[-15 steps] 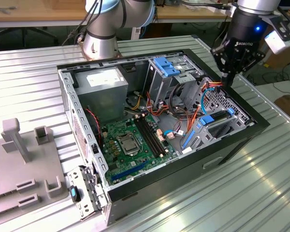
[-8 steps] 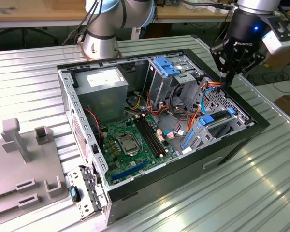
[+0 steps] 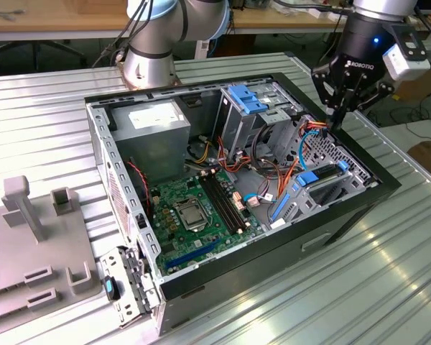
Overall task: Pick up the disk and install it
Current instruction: 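Insert the first disk wire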
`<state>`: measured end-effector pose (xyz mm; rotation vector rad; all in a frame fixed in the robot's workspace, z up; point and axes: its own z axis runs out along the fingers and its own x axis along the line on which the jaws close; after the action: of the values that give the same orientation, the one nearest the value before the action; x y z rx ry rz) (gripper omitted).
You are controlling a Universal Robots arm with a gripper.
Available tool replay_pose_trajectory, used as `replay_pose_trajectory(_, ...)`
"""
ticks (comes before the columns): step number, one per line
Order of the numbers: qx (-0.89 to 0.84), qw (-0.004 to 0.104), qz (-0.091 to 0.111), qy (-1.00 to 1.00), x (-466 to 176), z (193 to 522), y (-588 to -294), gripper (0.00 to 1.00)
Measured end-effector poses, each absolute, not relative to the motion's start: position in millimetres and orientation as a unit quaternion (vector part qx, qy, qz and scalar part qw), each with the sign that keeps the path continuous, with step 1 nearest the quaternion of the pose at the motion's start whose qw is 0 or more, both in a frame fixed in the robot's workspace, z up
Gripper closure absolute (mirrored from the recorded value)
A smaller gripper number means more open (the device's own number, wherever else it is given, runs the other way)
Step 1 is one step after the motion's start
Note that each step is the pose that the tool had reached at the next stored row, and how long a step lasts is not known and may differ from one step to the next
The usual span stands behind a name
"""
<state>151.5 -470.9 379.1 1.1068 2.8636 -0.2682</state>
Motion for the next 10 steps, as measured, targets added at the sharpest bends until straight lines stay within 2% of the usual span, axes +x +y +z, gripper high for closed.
replay_pose_trajectory(10,0.442,0.022,-0.089,0.892,151.5,379.1,-470.9,0.84)
